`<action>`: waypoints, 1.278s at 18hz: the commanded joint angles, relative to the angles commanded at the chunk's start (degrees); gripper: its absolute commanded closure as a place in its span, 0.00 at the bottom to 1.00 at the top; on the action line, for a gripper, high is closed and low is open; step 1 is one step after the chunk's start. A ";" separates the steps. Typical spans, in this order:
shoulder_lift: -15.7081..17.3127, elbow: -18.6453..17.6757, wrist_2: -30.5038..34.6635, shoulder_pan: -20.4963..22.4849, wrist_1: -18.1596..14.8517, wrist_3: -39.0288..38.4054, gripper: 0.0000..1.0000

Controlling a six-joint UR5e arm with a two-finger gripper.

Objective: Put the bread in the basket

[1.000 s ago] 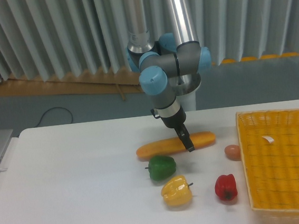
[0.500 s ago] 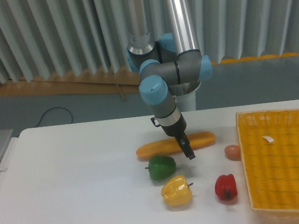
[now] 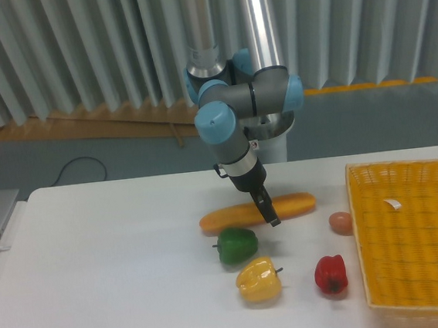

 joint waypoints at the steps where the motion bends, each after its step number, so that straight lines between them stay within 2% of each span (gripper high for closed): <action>1: -0.17 -0.09 0.00 0.00 0.00 -0.09 0.00; 9: 0.61 -1.58 0.00 0.44 -0.09 -0.09 0.00; 12: 1.14 -2.72 0.09 -0.17 -0.09 -1.23 0.00; 16: 1.32 -1.94 1.84 -2.11 -0.18 -2.71 0.00; 18: 0.18 -1.24 4.64 -3.86 -0.18 -5.70 0.00; 21: -0.52 -0.18 4.83 -4.04 -0.18 -6.15 0.00; 23: -2.80 0.52 4.92 -4.13 -0.18 -6.42 0.00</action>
